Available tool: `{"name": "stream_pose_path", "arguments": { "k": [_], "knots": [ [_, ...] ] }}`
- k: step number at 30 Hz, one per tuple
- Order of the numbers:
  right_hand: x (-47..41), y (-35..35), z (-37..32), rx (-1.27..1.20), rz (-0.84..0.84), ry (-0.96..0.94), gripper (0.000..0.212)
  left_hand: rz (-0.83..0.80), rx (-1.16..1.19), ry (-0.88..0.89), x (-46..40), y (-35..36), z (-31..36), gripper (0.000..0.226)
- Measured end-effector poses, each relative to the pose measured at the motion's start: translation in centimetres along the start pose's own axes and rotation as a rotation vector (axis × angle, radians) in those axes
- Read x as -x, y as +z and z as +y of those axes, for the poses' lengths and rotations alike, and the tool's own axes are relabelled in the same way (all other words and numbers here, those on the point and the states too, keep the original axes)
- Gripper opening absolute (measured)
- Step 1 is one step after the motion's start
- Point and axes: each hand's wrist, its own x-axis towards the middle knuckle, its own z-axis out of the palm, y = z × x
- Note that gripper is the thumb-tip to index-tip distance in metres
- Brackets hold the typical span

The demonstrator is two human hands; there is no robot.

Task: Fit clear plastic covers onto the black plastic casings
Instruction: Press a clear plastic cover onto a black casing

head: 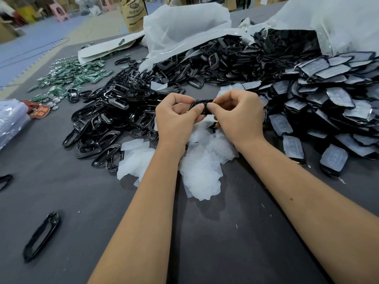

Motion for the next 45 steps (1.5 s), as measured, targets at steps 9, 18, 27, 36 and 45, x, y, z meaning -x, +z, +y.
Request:
{"name": "stream_pose_path", "arguments": {
  "k": [9,18,27,36,45],
  "knots": [
    [-0.3,-0.09,0.14,-0.201,-0.129,0.119,0.018,0.016,0.091,-0.039,-0.08,-0.35,0.27,0.021],
    [-0.65,-0.07,0.58,-0.341,-0.127,0.153,0.01,-0.028,0.065,-0.054,-0.14,-0.11,-0.02,0.016],
    [-0.6,-0.06,0.67,-0.309,-0.104,0.128,0.01,-0.033,0.075,-0.035,0.2,0.04,0.12,0.014],
    [-0.34,-0.15,0.38,-0.182,-0.093,0.043,0.019,-0.035,0.031,0.004,0.18,-0.04,-0.09,0.016],
    [-0.16,-0.16,0.06,-0.154,-0.082,0.034,0.026,0.002,-0.025,0.101,0.1,-0.01,-0.16,0.014]
  ]
}}
